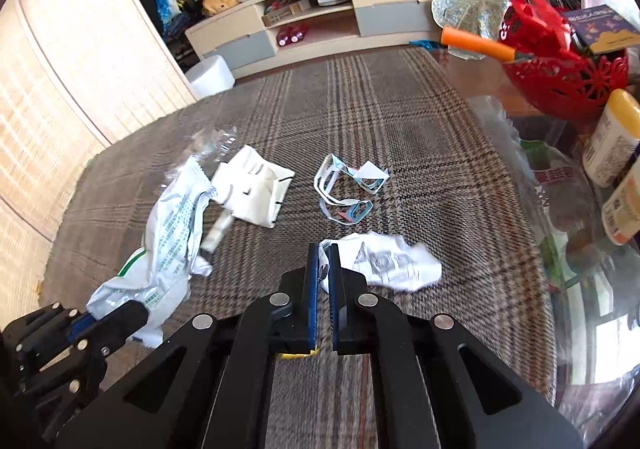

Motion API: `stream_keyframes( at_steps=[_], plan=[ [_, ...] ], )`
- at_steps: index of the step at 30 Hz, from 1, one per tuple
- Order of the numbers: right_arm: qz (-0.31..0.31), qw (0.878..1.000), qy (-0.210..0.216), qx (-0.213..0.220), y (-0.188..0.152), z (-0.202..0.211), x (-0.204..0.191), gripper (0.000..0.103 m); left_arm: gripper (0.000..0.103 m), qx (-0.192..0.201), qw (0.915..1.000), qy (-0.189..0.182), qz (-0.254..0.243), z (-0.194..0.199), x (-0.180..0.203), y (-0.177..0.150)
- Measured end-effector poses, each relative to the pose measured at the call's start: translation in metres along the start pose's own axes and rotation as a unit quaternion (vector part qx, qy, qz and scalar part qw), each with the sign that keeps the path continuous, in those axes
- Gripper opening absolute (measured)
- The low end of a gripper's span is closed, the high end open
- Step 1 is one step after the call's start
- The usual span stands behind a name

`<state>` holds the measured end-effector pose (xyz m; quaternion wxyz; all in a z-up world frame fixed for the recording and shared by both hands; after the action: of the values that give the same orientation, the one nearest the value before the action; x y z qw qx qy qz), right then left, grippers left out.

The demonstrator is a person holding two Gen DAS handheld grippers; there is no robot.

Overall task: Collect trash
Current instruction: 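Grasp the white snack bag with the left gripper while the right gripper grasps a white wrapper, then lower the snack bag and white wrapper into the grey bin and open both grippers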

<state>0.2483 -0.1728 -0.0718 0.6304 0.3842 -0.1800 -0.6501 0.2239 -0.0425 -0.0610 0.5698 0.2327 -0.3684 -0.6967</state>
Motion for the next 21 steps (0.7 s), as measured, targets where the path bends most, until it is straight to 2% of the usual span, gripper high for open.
stream_keyframes(
  at_steps=[4, 9, 16, 21],
  plan=[
    [0.006, 1.0, 0.02, 0.015, 0.0, 0.047, -0.012, 0.006, 0.008, 0.007, 1.0, -0.001, 0.003, 0.031, 0.009, -0.003],
    [0.017, 0.999, 0.035, 0.025, -0.021, 0.11, -0.026, 0.006, 0.008, 0.013, 0.9998, -0.004, 0.015, 0.079, 0.023, -0.02],
    [0.033, 0.998, 0.056, 0.014, -0.087, 0.175, -0.039, 0.006, 0.009, 0.017, 0.9991, -0.022, 0.031, 0.14, 0.044, -0.077],
    [0.044, 0.996, 0.073, -0.01, -0.139, 0.193, -0.047, 0.006, 0.009, -0.011, 0.9984, -0.034, 0.044, 0.153, 0.053, -0.137]
  ],
)
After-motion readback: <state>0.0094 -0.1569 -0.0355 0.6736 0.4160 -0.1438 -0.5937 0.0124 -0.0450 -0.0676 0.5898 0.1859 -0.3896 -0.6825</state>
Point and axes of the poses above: each gripper's, at about its wrist camera, not at the fingertips, and z roughly against the way its jaws point, x to its right, y to its top, the point moved 3 cm from there along -z, roughly the way its jaws point, and after that the axes turned 12 degrees about x, right-handed, at the moved point
